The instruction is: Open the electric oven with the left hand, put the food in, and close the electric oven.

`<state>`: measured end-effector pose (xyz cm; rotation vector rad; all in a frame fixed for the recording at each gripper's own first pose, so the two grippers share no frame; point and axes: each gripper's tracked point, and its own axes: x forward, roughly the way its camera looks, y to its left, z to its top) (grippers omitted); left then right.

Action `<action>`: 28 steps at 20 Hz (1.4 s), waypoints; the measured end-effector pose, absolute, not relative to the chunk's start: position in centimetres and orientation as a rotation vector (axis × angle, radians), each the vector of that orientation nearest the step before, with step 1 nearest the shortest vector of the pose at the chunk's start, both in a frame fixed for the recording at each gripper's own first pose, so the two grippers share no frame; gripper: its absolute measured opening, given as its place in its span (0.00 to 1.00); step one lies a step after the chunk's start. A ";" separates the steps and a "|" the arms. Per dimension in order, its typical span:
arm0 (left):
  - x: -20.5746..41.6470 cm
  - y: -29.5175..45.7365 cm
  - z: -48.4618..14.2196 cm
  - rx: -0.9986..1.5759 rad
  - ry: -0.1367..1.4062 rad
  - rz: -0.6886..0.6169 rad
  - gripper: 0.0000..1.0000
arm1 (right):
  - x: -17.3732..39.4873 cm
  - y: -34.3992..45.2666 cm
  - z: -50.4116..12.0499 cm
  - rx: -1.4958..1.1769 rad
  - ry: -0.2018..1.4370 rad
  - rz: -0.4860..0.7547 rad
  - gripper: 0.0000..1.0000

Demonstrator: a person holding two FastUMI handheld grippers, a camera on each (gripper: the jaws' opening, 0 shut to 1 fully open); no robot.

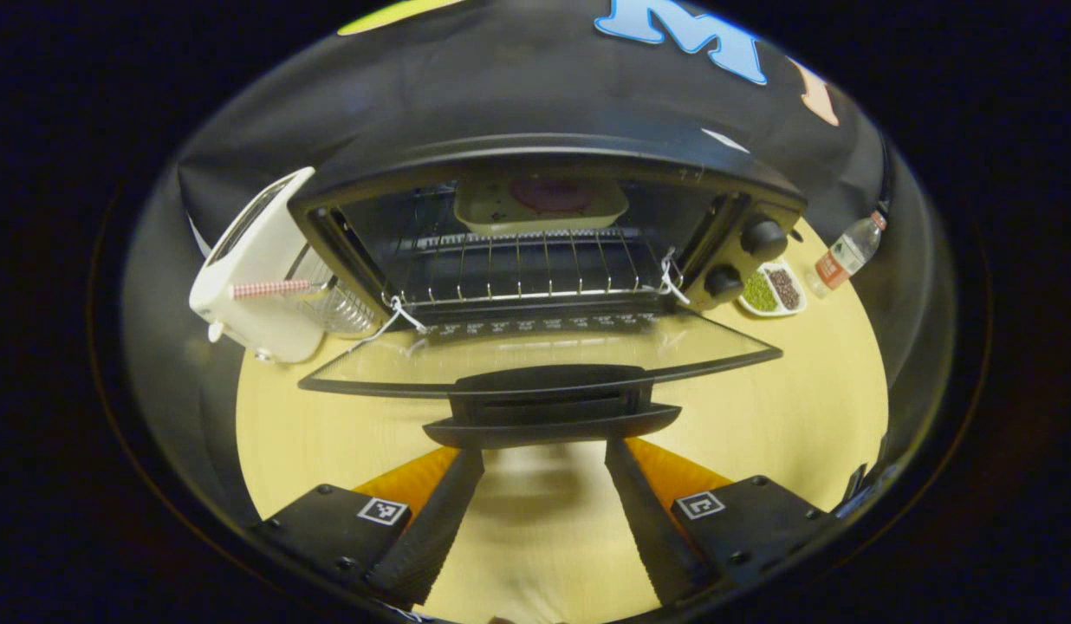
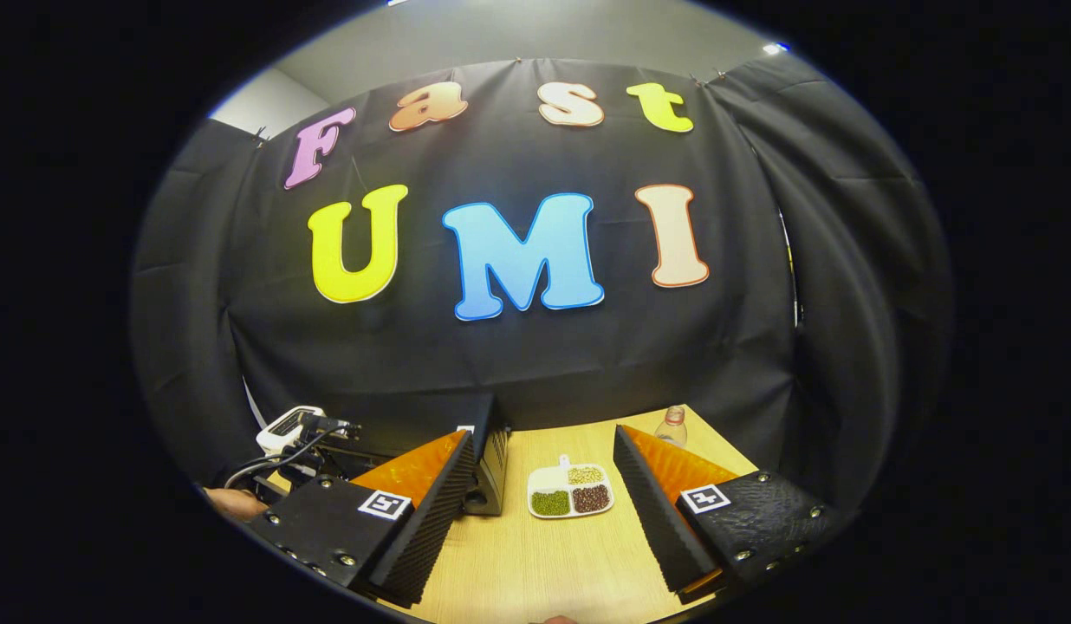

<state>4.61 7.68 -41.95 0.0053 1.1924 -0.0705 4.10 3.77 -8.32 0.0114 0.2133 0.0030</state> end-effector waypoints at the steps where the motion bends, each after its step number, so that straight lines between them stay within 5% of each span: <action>1: 5.1 7.7 -41.6 0.006 1.179 -0.067 1.00 | 4.1 3.7 -8.3 0.011 0.214 -0.001 0.98; 3: 6.2 7.9 -40.8 0.009 1.131 -0.053 1.00 | 4.1 3.3 -8.5 0.018 0.220 -0.015 0.98; 4: 6.7 8.1 -40.3 0.011 1.103 -0.042 0.92 | 3.9 3.1 -8.7 0.022 0.223 -0.022 0.98; 5: 7.1 8.3 -39.7 0.012 1.079 -0.033 1.00 | 3.8 3.0 -8.7 0.022 0.226 -0.028 0.98; 9: 8.9 8.4 -35.1 0.013 0.917 -0.030 1.00 | 3.8 3.1 -8.5 0.016 0.223 -0.032 0.98; 13: 9.8 6.9 -23.2 -0.020 0.550 -0.055 0.92 | 2.9 4.4 -6.7 0.010 0.183 -0.020 0.98; 18: 5.7 6.3 -6.7 -0.029 0.130 -0.085 1.00 | 2.5 7.1 -2.3 0.001 0.097 0.006 0.98; 25: 0.8 6.5 -1.4 -0.055 0.050 -0.103 1.00 | 0.5 10.3 0.9 -0.017 0.039 0.046 0.97; 28: 0.7 7.3 -1.2 -0.059 0.047 -0.061 0.92 | 0.2 10.6 1.1 -0.010 0.034 0.069 0.98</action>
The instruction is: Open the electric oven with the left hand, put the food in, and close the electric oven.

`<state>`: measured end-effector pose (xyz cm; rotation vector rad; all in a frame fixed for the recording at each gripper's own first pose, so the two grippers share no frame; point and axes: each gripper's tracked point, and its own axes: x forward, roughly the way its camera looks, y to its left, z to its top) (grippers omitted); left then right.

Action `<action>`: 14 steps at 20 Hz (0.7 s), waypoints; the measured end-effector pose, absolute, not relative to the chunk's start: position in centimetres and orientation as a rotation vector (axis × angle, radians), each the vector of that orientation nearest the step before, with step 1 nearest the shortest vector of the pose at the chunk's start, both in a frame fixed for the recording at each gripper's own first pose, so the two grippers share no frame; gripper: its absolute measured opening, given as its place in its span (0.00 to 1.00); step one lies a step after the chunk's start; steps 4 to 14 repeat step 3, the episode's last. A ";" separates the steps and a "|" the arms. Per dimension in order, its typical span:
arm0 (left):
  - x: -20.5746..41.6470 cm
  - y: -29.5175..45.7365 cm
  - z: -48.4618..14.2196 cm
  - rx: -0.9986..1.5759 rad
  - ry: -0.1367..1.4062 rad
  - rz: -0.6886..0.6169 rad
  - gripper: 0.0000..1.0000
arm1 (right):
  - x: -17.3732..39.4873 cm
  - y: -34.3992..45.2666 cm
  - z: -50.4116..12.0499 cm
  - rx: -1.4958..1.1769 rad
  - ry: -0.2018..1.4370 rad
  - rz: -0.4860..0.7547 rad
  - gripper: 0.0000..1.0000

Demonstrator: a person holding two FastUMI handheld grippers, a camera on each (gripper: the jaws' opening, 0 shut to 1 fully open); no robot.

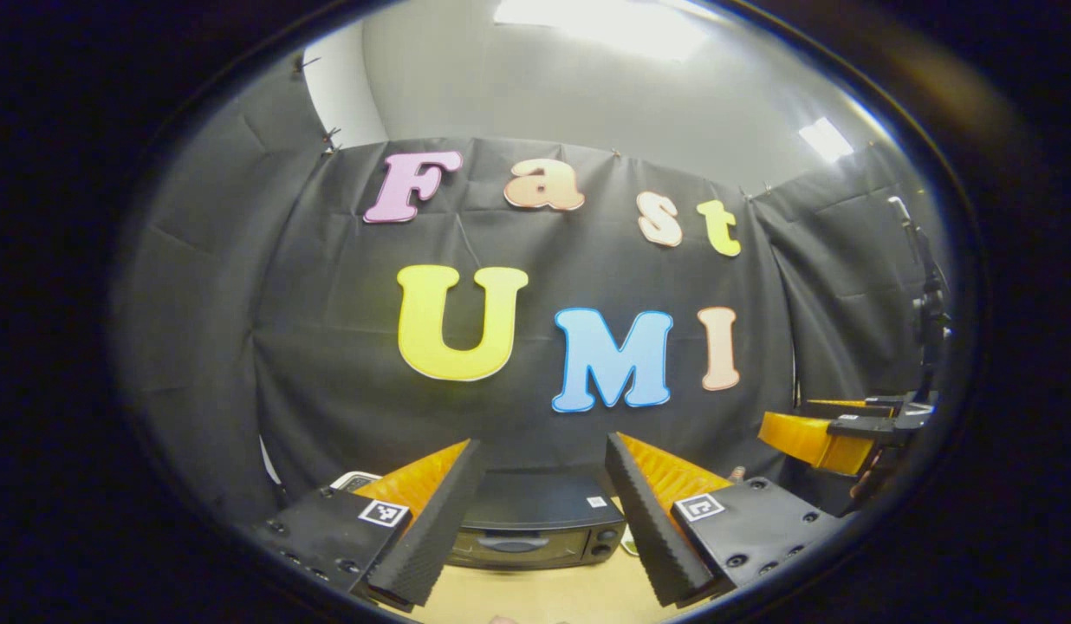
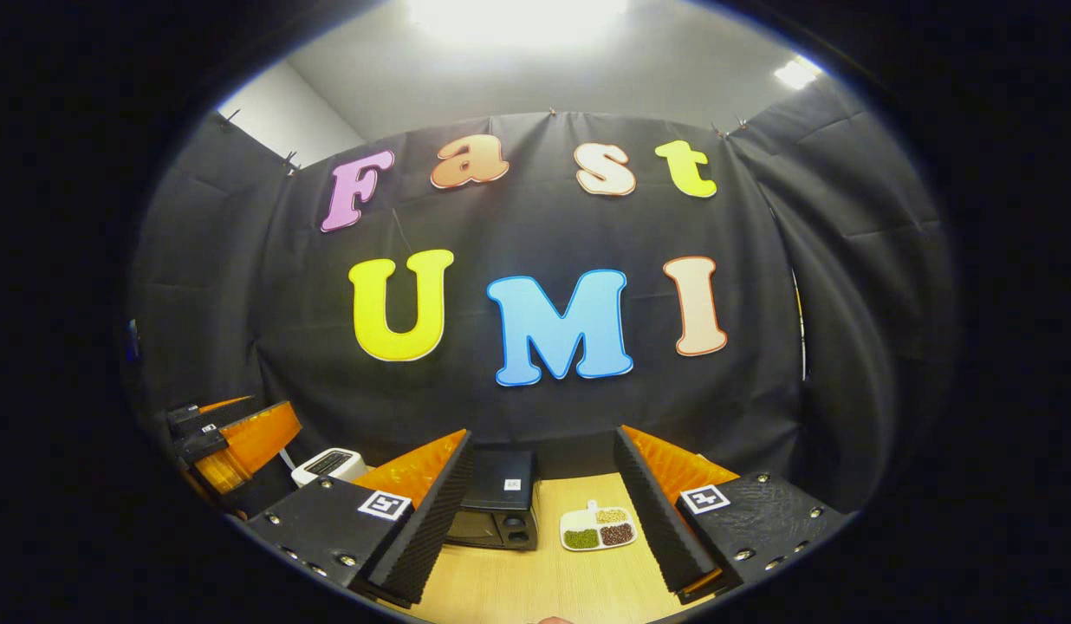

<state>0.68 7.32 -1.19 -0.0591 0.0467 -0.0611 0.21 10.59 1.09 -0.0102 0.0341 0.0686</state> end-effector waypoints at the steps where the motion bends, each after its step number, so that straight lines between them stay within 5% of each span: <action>1: 0.6 7.2 -1.0 -0.067 0.047 -0.050 1.00 | 0.2 10.5 1.2 -0.007 0.032 0.079 0.98; 2: 0.6 6.9 -0.9 -0.076 0.048 -0.042 0.92 | 0.1 10.5 1.4 -0.004 0.029 0.095 0.98; 3: 0.5 6.6 -0.9 -0.087 0.046 -0.033 1.00 | 0.2 10.3 1.4 -0.008 0.029 0.105 0.97; 14: 0.5 6.6 -0.9 -0.087 0.046 -0.033 1.00 | 0.2 10.3 1.4 -0.008 0.029 0.105 0.97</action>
